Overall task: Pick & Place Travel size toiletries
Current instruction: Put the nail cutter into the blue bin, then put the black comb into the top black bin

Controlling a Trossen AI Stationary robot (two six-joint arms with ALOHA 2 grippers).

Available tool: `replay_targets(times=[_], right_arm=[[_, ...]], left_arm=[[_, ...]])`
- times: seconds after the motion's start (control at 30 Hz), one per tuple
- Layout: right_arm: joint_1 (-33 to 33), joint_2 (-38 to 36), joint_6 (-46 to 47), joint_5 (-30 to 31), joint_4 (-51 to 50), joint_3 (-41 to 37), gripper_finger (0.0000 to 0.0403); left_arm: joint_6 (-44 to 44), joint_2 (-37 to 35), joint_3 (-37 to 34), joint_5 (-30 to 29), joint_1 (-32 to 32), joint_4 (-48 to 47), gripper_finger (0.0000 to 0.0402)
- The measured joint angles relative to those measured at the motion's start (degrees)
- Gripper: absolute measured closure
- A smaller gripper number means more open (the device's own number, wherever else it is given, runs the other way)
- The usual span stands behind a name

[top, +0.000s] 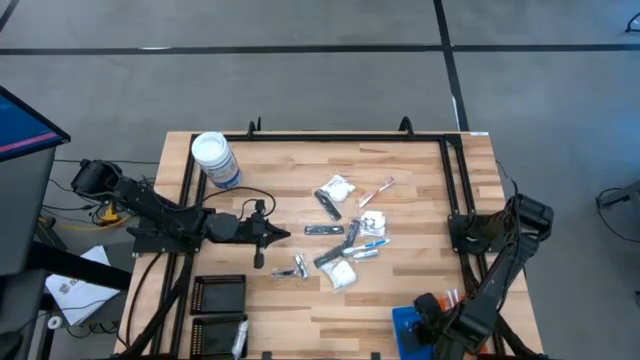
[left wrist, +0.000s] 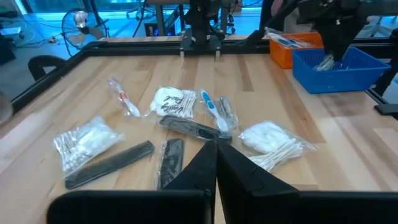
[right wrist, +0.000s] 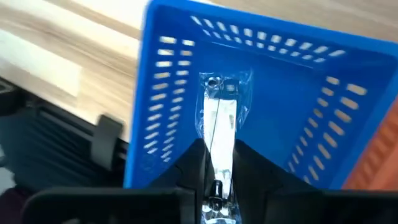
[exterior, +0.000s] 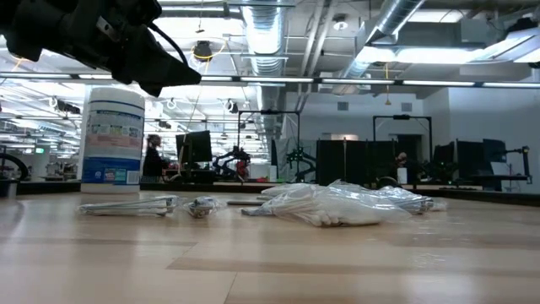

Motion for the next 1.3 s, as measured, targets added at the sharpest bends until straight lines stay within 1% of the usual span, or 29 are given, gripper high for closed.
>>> replay_targets(times=[0.23,0.37,0.47,0.7,0.83,0.97,1.03,1.17,1.3], right_arm=[[-0.4,-0.2,-0.4,-0.4,0.3,0.0,0.0327],[-0.4,-0.2,0.4,-0.4,0.3,0.0,0.0305],[-0.4,-0.2,0.4,-0.4,0.3,0.0,0.0279],[-0.4,-1.4,-0.3,-0.6,-1.1,0.7,0.0196],[-0.4,-4.0,-0.6,-0.4,-6.3,2.5,0.0165],[-1.0,-6.3,-2.2,0.3,-16.8,6.0,0.016],[-1.6,-7.0,-4.4,3.0,-22.9,7.7,0.0162],[-3.9,-8.0,-10.0,12.6,-30.7,9.7,0.0172],[-7.6,-7.9,-18.8,19.8,-30.4,9.8,0.0182]], left_arm=[[0.4,0.0,0.0,0.2,0.0,0.5,0.0399],[0.4,0.0,0.0,0.4,0.0,0.9,0.0399],[0.4,0.0,0.0,0.9,0.0,0.9,0.0399],[0.4,0.0,0.0,1.0,0.0,1.0,0.0399],[0.0,0.0,0.0,1.2,0.0,1.0,0.0399],[0.0,0.0,0.0,1.6,0.0,1.0,0.0399],[0.0,0.0,0.0,1.7,0.0,1.1,0.0399],[0.0,0.0,0.0,1.7,0.0,1.1,0.0399],[-0.2,0.0,0.0,1.7,0.0,1.1,0.0399]])
